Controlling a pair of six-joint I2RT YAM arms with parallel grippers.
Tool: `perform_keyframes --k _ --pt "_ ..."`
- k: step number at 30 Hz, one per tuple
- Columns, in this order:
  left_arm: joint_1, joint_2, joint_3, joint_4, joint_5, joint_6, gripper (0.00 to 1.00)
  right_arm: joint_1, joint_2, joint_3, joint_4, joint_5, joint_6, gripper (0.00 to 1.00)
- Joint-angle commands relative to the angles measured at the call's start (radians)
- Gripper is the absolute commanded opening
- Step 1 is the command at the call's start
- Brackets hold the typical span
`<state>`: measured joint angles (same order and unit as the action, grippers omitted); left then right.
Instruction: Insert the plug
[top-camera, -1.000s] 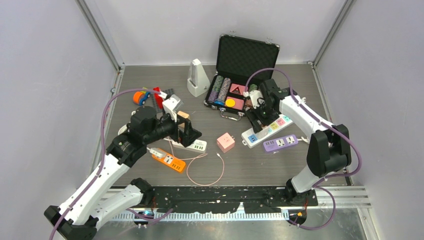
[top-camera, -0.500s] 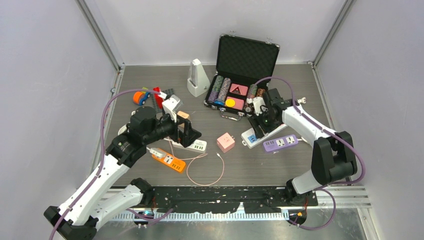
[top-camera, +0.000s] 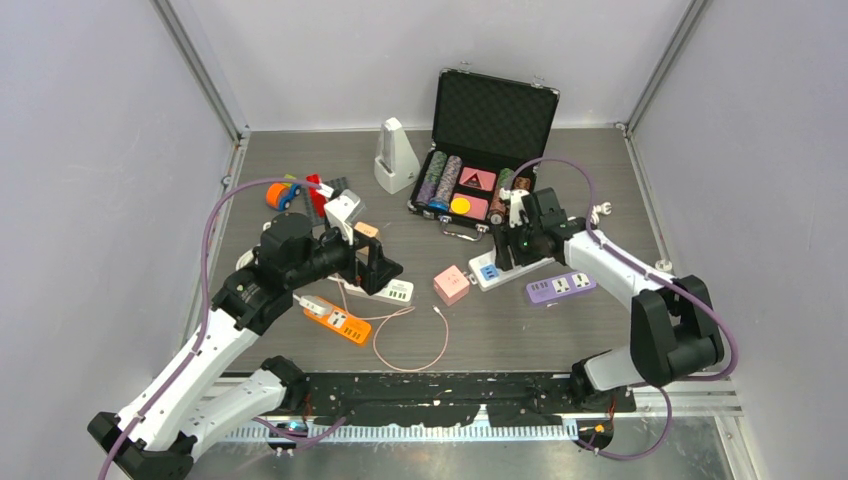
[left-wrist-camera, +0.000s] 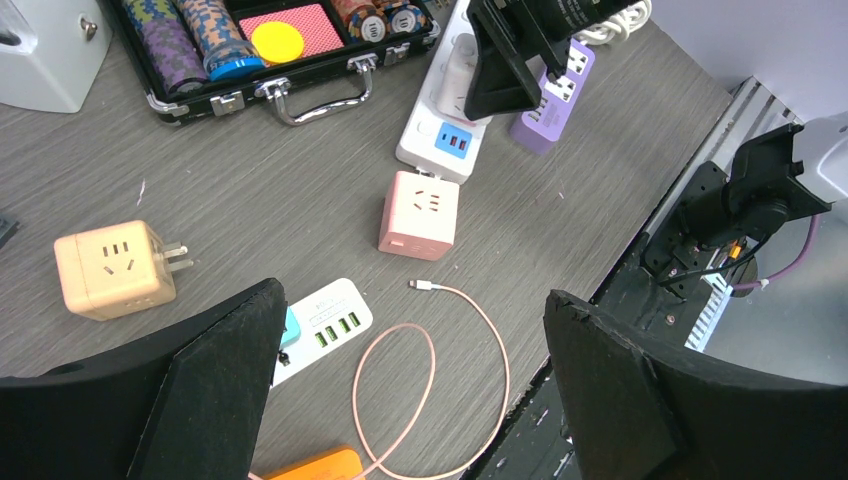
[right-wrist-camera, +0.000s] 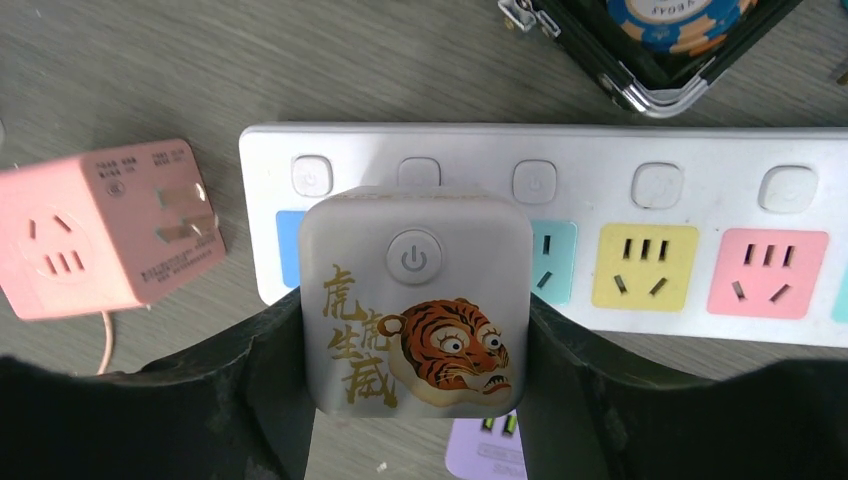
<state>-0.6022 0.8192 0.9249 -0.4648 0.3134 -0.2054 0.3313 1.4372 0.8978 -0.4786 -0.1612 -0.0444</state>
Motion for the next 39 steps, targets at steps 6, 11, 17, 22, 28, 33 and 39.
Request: perform_keyframes --k 6,11,17,22,28,33,39 --pt "-0.004 0.012 0.003 0.020 -0.006 -0.007 1.00 0.166 -0.088 -0.217 0.286 0.128 0.286 0.05" --pt "-0.005 0.026 0.000 0.022 -0.002 -0.018 1.00 0.280 -0.067 -0.252 0.321 0.310 0.367 0.06" --pt "-0.005 0.024 -0.002 0.028 -0.004 -0.023 0.99 0.324 -0.020 -0.283 0.332 0.413 0.436 0.06" --pt "-0.005 0.029 0.000 0.029 -0.008 -0.022 1.00 0.379 0.096 -0.266 0.280 0.424 0.463 0.05" --pt "-0.004 0.028 0.002 0.021 -0.025 -0.022 1.00 0.416 0.198 -0.219 0.204 0.461 0.536 0.05" --pt "-0.005 0.022 0.004 0.013 -0.055 -0.021 1.00 0.428 0.179 -0.141 0.129 0.540 0.563 0.38" --pt "-0.004 0.018 0.013 -0.003 -0.143 -0.027 1.00 0.415 0.023 0.072 0.037 0.652 0.474 0.96"
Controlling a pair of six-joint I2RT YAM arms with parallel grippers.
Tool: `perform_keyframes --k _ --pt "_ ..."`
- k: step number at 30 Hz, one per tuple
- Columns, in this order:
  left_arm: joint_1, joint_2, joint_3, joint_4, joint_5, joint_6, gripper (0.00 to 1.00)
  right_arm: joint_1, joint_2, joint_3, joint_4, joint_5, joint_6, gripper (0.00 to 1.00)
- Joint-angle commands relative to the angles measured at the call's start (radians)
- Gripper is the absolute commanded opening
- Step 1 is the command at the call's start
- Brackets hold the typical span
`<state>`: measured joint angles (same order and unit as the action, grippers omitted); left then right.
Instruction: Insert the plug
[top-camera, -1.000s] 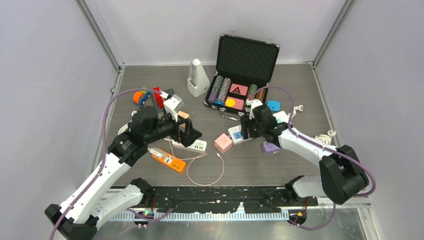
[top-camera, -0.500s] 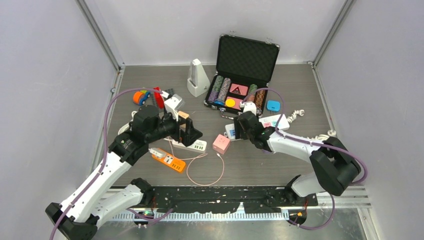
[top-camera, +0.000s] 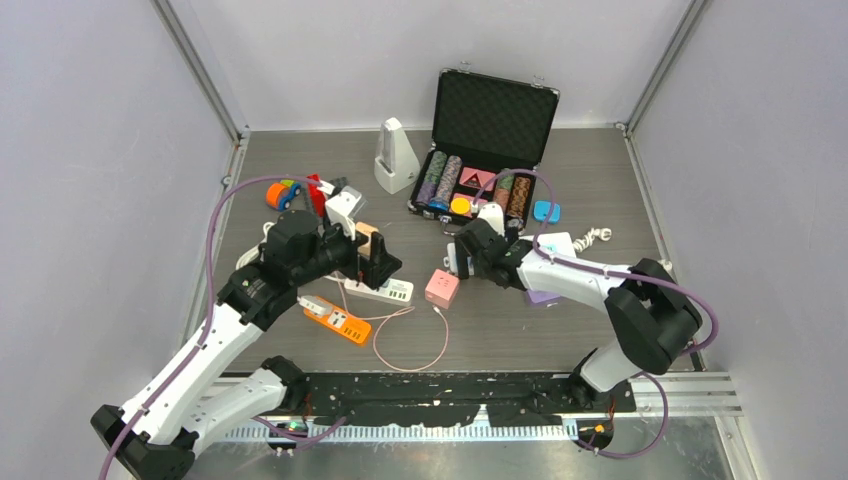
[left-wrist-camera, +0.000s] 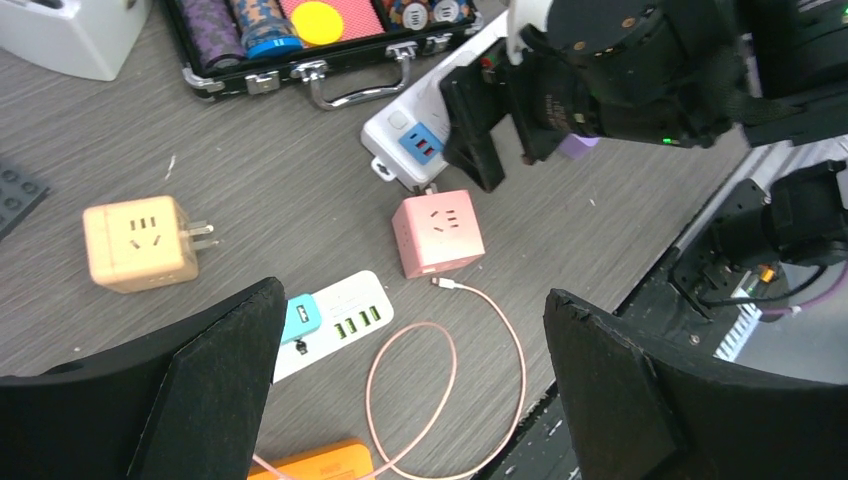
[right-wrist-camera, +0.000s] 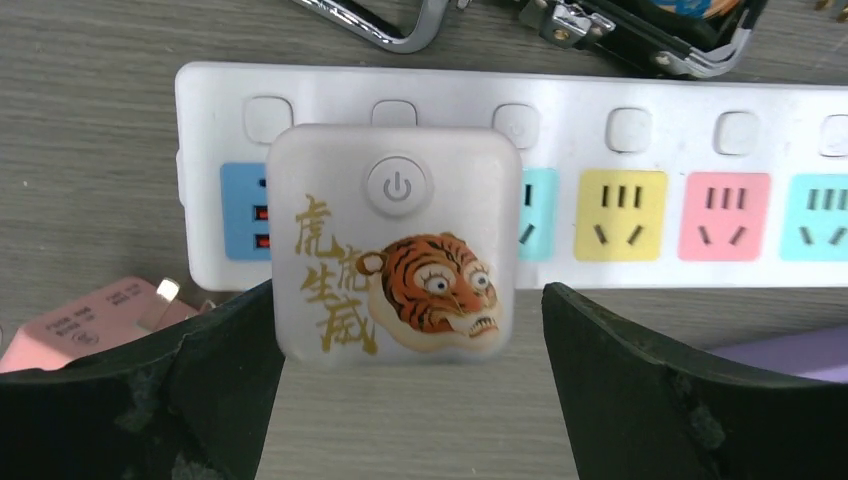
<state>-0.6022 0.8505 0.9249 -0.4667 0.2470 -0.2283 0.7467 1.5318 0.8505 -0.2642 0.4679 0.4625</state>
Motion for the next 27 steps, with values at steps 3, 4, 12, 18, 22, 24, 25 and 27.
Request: perform_keyframes --k 3,4,12,18,22,24,25,27 --pt "-0.004 -0.015 0.017 -0.012 -0.146 -0.012 1.00 -0.036 -0.118 0.212 -0.186 0.008 -0.078 0.95" --pt "-0.005 -0.017 0.020 -0.018 -0.168 -0.015 1.00 -0.043 -0.142 0.246 -0.189 0.000 -0.084 0.95" --pt "-0.004 -0.024 0.007 -0.010 -0.299 -0.053 1.00 -0.122 -0.285 0.262 -0.114 -0.123 -0.224 0.95" --pt "0.005 0.018 0.010 0.010 -0.294 -0.092 1.00 -0.290 -0.318 0.239 -0.120 -0.246 -0.174 0.98" --pt "0.020 0.096 0.008 0.033 -0.328 -0.090 1.00 -0.359 -0.292 0.257 -0.147 -0.297 -0.168 0.92" --pt "0.032 0.170 0.026 0.031 -0.362 -0.087 0.99 -0.362 -0.289 0.252 -0.147 -0.313 -0.164 0.92" --pt "0.040 0.215 0.041 0.022 -0.376 -0.085 0.99 -0.362 -0.290 0.248 -0.147 -0.318 -0.161 0.92" --pt "0.056 0.303 0.070 0.020 -0.392 -0.084 0.97 -0.362 -0.294 0.239 -0.148 -0.330 -0.157 0.92"
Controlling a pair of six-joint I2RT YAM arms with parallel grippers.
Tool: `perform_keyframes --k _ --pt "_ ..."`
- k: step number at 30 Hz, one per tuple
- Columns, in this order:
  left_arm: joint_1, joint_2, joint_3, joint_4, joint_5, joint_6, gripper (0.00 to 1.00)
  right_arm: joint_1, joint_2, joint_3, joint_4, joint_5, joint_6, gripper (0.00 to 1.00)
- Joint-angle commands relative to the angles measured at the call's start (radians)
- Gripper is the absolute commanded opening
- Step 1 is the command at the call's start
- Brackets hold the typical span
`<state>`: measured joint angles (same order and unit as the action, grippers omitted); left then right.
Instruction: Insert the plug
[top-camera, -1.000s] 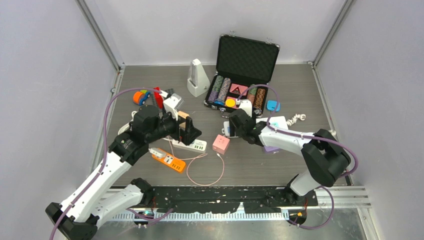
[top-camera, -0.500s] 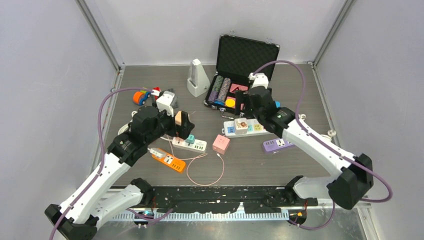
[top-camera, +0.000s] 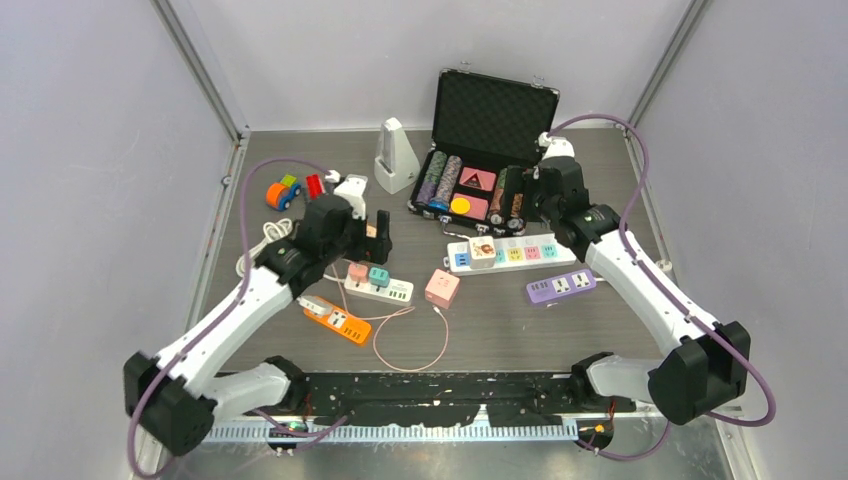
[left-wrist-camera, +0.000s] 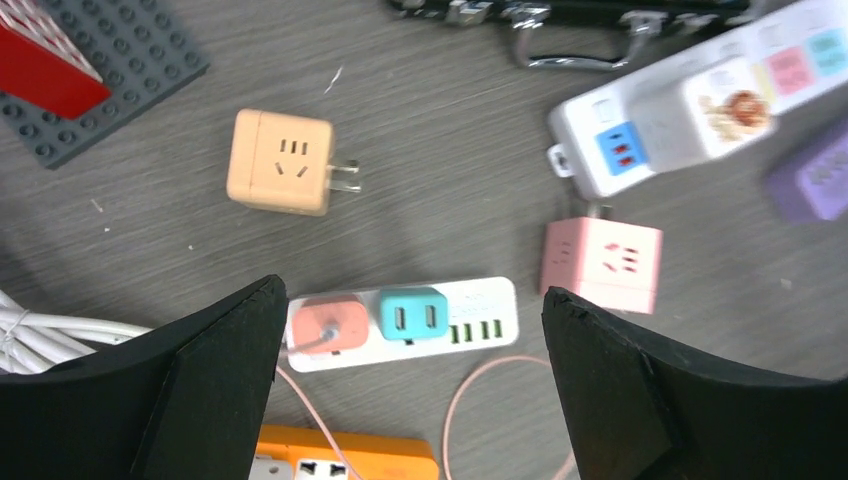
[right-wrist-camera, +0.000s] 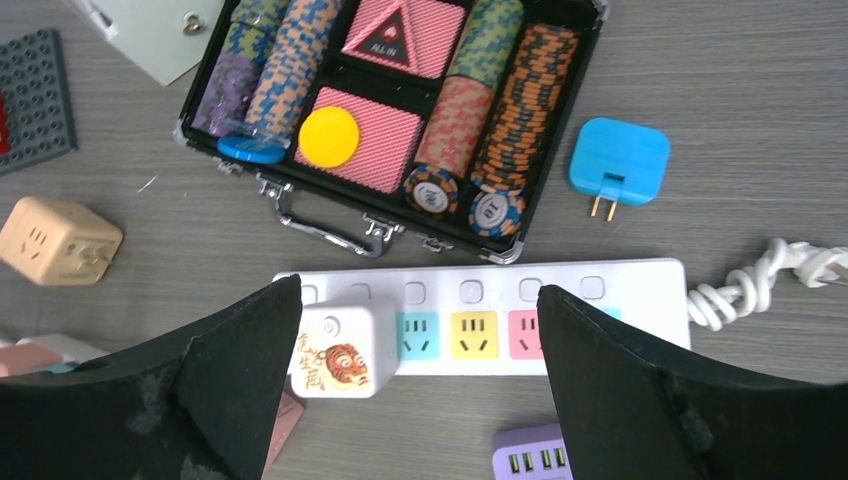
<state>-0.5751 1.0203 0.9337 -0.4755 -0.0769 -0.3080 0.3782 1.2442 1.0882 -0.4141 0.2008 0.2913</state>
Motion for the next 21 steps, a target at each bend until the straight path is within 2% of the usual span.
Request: perform_keyframes --k 1,7,12,21 --pt "0.040 0.178 0.074 0.028 -0.071 -0.006 0.96 0.007 -0.008 -0.002 0.002 -0.073 0.016 0.92" --pt "0.142 0.407 0.158 0.036 -0.055 -0.020 0.88 0.006 -0.029 -0.027 -0.017 -0.090 0.020 0.91" --pt "0.168 0.537 0.227 0.035 -0.089 0.040 0.72 0.006 -0.038 -0.045 -0.019 -0.120 0.029 0.87" --pt "0.183 0.670 0.288 -0.026 -0.103 0.118 0.78 0.008 -0.033 -0.053 -0.020 -0.134 0.039 0.84"
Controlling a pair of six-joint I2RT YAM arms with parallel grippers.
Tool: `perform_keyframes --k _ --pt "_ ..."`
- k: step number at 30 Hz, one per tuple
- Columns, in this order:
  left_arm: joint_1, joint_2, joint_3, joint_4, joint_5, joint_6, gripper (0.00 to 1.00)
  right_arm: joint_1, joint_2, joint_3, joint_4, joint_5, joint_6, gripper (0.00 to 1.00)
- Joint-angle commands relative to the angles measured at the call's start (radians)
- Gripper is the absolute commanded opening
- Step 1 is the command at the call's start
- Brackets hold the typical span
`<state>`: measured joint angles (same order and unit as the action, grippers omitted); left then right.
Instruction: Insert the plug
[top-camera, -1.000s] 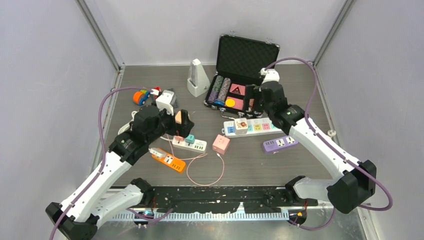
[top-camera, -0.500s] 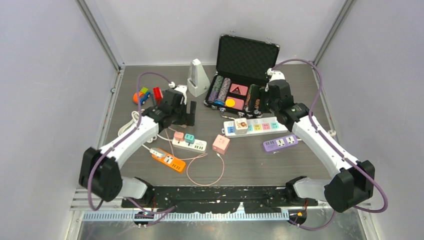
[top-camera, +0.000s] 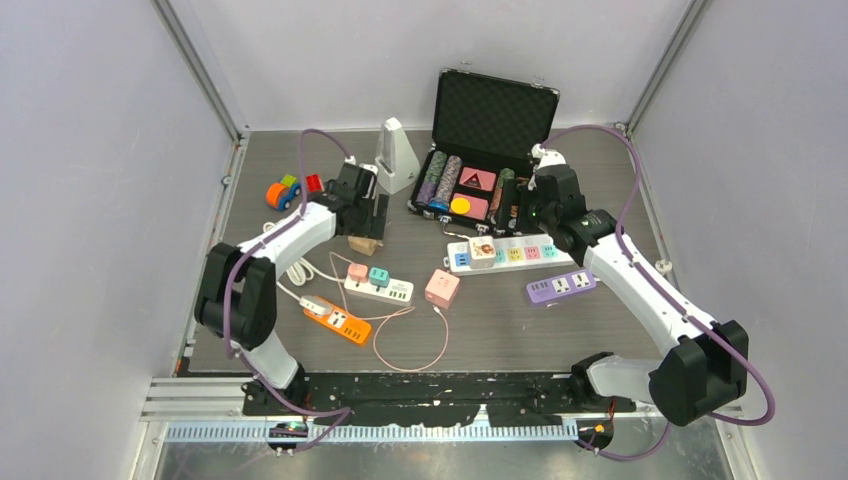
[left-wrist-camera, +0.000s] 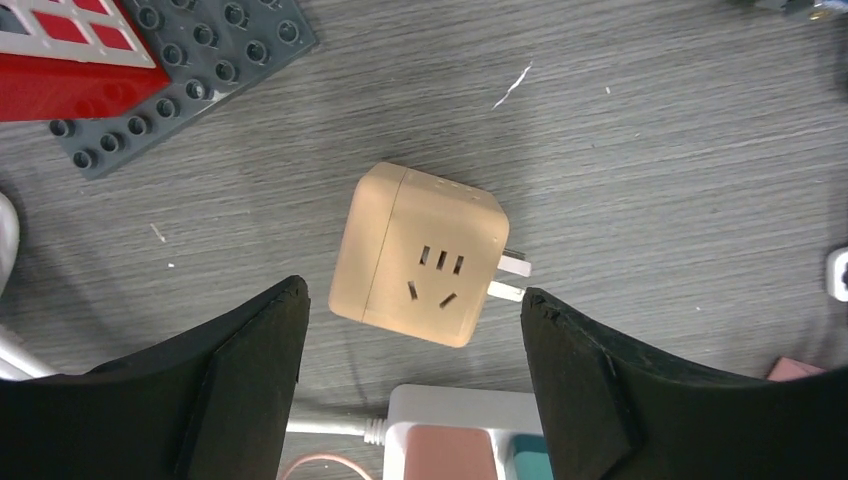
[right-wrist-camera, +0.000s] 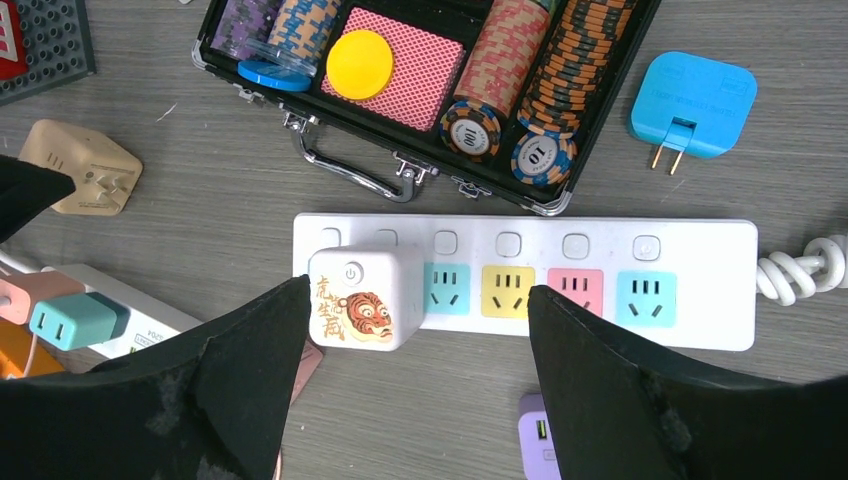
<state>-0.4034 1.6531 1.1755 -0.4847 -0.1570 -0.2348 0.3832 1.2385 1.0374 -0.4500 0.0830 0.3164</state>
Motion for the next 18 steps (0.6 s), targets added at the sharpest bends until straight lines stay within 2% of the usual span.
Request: perform_keyframes --k 1,5,12,13,16,18 --pt "0.014 0.049 0.047 -0.017 -0.019 0.046 0.78 0.002 -0.024 -0.002 0.017 -0.016 0.015 0.84" --pt "0.018 0.088 0.055 -0.014 0.002 0.045 0.70 0.001 -0.017 -0.003 0.016 -0.019 0.022 0.84" --pt "0.020 0.112 0.064 0.000 0.023 0.061 0.37 0.002 -0.025 -0.006 0.015 -0.023 0.033 0.82" --pt "0.020 0.109 0.064 0.000 0.026 0.065 0.30 0.001 -0.028 -0.006 0.015 -0.025 0.036 0.82" --pt "0.019 0.075 0.053 0.000 0.061 0.072 0.01 0.002 -0.041 -0.003 0.015 -0.044 0.038 0.82" --pt "0.010 0.031 0.033 0.011 0.086 0.074 0.00 0.002 -0.048 -0.001 0.022 -0.084 0.039 0.83"
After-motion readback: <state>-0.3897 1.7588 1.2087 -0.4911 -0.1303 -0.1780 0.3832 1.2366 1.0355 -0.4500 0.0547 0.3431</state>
